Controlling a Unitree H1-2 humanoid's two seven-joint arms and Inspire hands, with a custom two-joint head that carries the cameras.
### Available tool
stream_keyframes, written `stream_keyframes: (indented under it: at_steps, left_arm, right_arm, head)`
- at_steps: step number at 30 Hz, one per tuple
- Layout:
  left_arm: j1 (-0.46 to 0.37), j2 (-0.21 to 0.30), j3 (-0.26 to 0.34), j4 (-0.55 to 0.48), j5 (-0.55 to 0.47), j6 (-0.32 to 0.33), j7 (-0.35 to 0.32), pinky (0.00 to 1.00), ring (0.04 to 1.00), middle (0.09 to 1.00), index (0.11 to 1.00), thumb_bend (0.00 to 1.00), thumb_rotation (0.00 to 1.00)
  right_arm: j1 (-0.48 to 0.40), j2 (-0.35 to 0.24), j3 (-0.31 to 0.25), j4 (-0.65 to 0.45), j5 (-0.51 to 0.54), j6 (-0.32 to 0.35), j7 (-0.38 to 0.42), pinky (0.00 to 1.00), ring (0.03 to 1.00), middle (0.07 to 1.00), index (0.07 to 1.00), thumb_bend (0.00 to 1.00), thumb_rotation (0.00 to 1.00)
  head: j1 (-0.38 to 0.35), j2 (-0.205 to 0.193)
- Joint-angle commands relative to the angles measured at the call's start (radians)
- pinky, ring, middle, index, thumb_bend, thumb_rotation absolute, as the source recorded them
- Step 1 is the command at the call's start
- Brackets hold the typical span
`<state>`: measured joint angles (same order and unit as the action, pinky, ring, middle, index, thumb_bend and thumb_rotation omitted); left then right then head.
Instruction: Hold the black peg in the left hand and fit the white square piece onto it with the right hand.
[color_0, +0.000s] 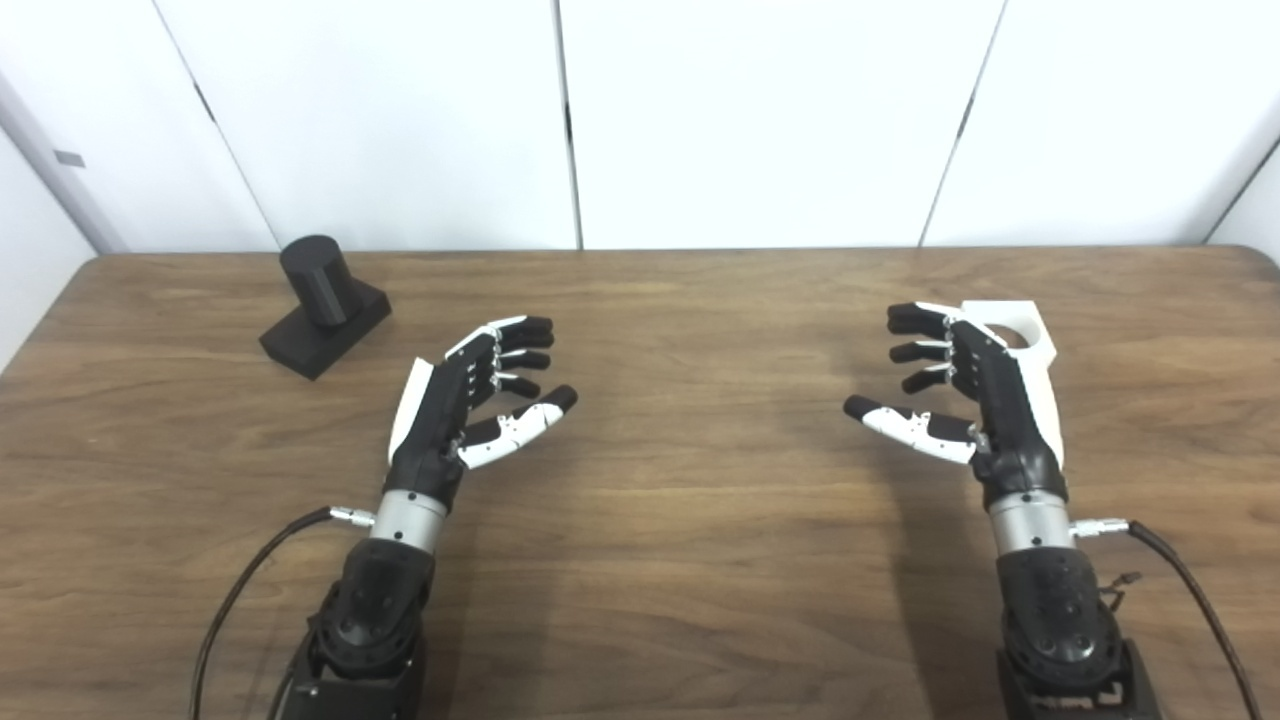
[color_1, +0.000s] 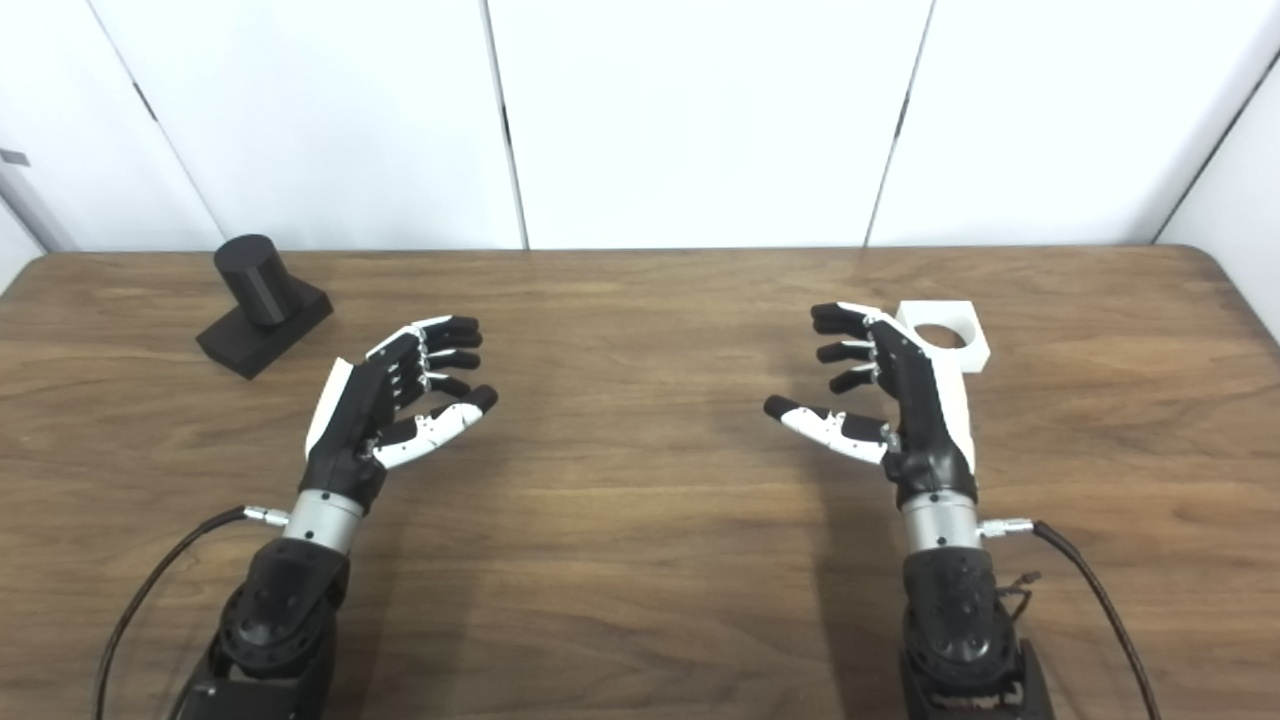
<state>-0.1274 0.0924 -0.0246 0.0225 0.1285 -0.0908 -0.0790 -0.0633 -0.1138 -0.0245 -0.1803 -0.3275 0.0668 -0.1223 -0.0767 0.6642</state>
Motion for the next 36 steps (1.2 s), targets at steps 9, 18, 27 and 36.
stream_keyframes:
  at_steps: [9, 18, 27, 36]
  left_arm:
    - [-0.041, -0.002, -0.005, -0.039, 0.004, -0.022, 0.014, 0.59, 0.709, 0.753, 0.731, 0.64, 0.18]
    - [-0.037, -0.038, -0.043, -0.05, 0.04, 0.002, 0.023, 0.57, 0.708, 0.755, 0.723, 0.64, 0.17]
    - [-0.039, -0.048, -0.054, -0.047, 0.056, -0.005, 0.033, 0.57, 0.71, 0.746, 0.722, 0.62, 0.15]
    - [-0.027, -0.047, -0.061, -0.032, 0.053, -0.042, 0.033, 0.57, 0.705, 0.749, 0.711, 0.61, 0.13]
  right_arm:
    - [-0.025, -0.017, -0.008, -0.03, 0.017, -0.048, -0.001, 0.49, 0.637, 0.709, 0.697, 0.63, 0.0]
    - [-0.014, -0.045, -0.032, -0.045, 0.062, -0.052, 0.022, 0.5, 0.647, 0.714, 0.699, 0.62, 0.0]
    - [-0.002, -0.038, -0.047, -0.091, 0.1, 0.002, 0.041, 0.53, 0.667, 0.734, 0.704, 0.59, 0.0]
    - [0.008, -0.034, -0.04, -0.111, 0.071, 0.023, 0.04, 0.53, 0.664, 0.725, 0.701, 0.59, 0.0]
  head:
    - [0.08, -0.002]
    - [0.279, -0.042]
    - [0.303, -0.056]
    - [0.318, -0.109]
